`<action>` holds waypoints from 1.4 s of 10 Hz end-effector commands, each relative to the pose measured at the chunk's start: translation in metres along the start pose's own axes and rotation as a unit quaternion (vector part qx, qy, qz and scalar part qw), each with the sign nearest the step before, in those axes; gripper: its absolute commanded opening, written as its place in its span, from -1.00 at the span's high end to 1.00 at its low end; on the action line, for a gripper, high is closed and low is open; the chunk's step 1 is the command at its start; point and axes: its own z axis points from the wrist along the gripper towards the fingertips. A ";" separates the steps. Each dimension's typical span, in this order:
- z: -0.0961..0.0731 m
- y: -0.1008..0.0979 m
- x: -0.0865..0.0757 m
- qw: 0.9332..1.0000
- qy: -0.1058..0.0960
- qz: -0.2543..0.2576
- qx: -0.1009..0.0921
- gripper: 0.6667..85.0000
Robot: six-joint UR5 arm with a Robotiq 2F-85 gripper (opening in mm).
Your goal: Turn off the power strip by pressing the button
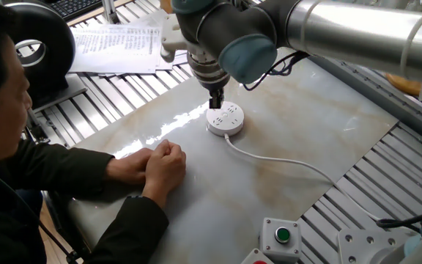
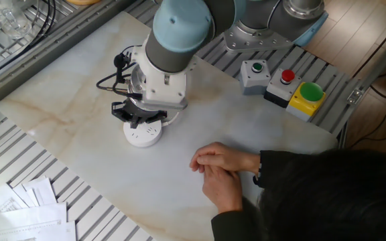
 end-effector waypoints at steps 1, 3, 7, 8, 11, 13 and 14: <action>0.008 0.013 0.011 1.000 0.015 -0.011 0.002 0.99; 0.012 0.021 0.014 1.000 0.014 -0.028 0.003 0.99; 0.022 0.018 0.010 0.998 0.009 -0.057 0.012 0.99; 0.025 0.015 0.010 0.998 0.011 -0.063 0.018 0.99; 0.026 0.018 0.012 0.997 0.015 -0.070 0.016 0.99; 0.027 0.023 0.014 0.997 0.017 -0.069 0.012 0.99; 0.027 0.025 0.015 0.997 0.017 -0.069 0.012 0.99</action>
